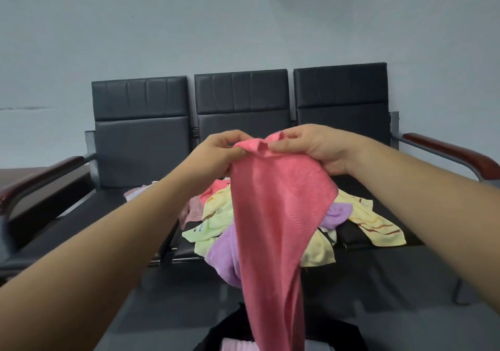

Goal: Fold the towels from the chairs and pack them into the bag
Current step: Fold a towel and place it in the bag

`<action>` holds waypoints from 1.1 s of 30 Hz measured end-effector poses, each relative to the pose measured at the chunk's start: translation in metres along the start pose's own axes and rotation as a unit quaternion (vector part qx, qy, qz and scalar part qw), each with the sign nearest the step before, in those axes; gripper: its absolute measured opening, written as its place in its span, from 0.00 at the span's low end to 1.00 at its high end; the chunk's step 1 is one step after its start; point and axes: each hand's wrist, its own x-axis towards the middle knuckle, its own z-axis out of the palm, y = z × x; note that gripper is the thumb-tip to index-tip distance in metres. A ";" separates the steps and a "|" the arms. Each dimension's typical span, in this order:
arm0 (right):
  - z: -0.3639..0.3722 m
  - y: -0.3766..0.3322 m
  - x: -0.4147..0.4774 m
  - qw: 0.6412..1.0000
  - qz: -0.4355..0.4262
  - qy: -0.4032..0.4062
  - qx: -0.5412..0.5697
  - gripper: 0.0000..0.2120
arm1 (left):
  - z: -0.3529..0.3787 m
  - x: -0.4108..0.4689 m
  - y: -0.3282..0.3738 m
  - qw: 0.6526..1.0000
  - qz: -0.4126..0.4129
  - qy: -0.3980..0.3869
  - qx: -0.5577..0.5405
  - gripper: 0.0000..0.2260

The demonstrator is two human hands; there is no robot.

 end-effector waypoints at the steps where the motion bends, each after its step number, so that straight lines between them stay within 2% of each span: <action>1: -0.005 0.001 -0.002 0.999 0.002 0.000 -0.039 0.20 | -0.001 -0.001 -0.003 1.000 -0.015 -0.005 -0.026 0.06; 3: -0.013 0.004 -0.004 0.995 0.019 0.022 -0.096 0.16 | -0.002 0.001 -0.011 0.996 -0.042 0.000 -0.073 0.09; 6: -0.022 0.011 -0.005 0.991 0.039 0.061 -0.111 0.14 | 0.000 0.000 -0.020 0.990 -0.055 0.025 -0.126 0.10; 10: -0.023 0.017 -0.005 0.991 0.045 0.070 -0.102 0.10 | 0.004 -0.004 -0.028 0.996 -0.026 -0.023 -0.082 0.20; 14: -0.021 0.017 -0.002 0.998 0.025 0.058 -0.012 0.06 | 0.008 -0.003 -0.022 1.000 -0.012 0.004 0.002 0.16; 17: -0.018 0.017 0.002 0.997 -0.013 0.074 0.018 0.05 | 0.008 0.000 -0.023 0.997 -0.021 0.030 0.067 0.10; 19: -0.016 0.018 0.005 0.997 -0.026 0.077 0.018 0.04 | 0.007 0.003 -0.028 0.980 -0.005 0.041 0.193 0.18; 21: -0.016 0.019 0.008 0.997 -0.025 0.077 0.003 0.05 | 0.010 0.007 -0.031 0.949 0.014 0.058 0.308 0.23; 23: -0.018 0.021 0.011 0.996 -0.020 0.084 -0.008 0.05 | 0.011 0.009 -0.034 0.929 0.018 0.067 0.363 0.19; 25: -0.024 0.025 0.012 0.995 -0.020 0.100 -0.015 0.05 | 0.006 0.011 -0.039 0.915 -0.017 0.063 0.399 0.11; 27: -0.033 0.031 0.012 0.991 -0.024 0.113 -0.061 0.05 | -0.002 0.009 -0.045 0.895 -0.066 0.027 0.440 0.08; 29: -0.043 0.038 0.011 0.967 -0.030 0.143 -0.208 0.06 | -0.012 0.004 -0.052 0.853 -0.096 -0.032 0.511 0.07; 31: -0.052 0.046 0.010 0.904 -0.030 0.187 -0.383 0.06 | -0.019 -0.001 -0.060 0.811 -0.117 -0.076 0.569 0.15; 33: -0.059 0.053 0.010 0.854 -0.029 0.218 -0.471 0.04 | -0.026 -0.003 -0.067 0.802 -0.133 -0.091 0.576 0.18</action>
